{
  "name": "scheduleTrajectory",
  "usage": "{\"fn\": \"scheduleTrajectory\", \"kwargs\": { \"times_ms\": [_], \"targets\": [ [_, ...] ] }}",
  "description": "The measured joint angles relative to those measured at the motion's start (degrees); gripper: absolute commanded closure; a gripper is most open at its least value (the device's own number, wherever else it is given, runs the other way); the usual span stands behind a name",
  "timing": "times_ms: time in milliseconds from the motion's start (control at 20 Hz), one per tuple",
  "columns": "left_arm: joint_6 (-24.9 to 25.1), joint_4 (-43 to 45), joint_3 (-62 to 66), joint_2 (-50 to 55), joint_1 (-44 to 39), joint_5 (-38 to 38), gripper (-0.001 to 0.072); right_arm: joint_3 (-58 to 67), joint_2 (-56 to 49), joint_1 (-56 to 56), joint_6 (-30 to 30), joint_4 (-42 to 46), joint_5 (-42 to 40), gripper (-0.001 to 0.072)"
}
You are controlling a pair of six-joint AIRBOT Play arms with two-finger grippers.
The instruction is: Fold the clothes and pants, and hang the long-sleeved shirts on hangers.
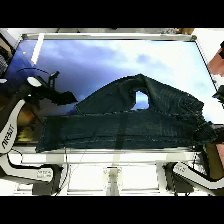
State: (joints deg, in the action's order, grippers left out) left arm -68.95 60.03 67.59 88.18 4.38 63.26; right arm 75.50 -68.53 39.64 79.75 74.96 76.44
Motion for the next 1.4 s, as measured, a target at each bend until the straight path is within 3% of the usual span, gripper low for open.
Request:
{"fn": "scheduleTrajectory", "kwargs": {
  "times_ms": [250,650,750,850,900,950,1200,1400],
  "targets": [
    [-4.1,6.3,1.1,1.4,-2.1,-1.0,0.0176,0.0,-0.5,-1.7,0.0,0.0,-0.3,0.0310],
    [-5.2,8.3,1.4,3.8,-5.6,-2.4,0.0193,0.0,-0.5,-2.1,0.0,-0.1,-0.4,0.0310],
    [-5.2,8.4,1.4,4.9,-6.8,-2.7,0.0252,0.0,-0.5,-2.1,0.0,-0.1,-0.4,0.0310],
    [-5.2,8.3,1.5,5.5,-7.5,-3.5,0.0392,0.0,-0.5,-2.1,0.0,-0.1,-0.3,0.0310],
    [-5.2,8.3,1.5,5.7,-7.8,-3.9,0.0506,0.0,-0.5,-2.1,0.0,-0.1,-0.3,0.0310],
    [-5.2,8.3,1.5,5.9,-8.0,-4.3,0.0668,0.0,-0.5,-2.1,0.0,-0.1,-0.3,0.0310],
    [-5.6,9.3,2.6,5.4,-7.0,-4.8,0.0681,0.0,-1.0,-2.1,0.0,-0.2,-0.5,0.0310],
    [-11.0,16.3,7.3,1.4,-2.0,-5.1,0.0681,0.0,-4.2,-2.1,-2.1,-0.2,-2.8,0.0311]
  ]
}}
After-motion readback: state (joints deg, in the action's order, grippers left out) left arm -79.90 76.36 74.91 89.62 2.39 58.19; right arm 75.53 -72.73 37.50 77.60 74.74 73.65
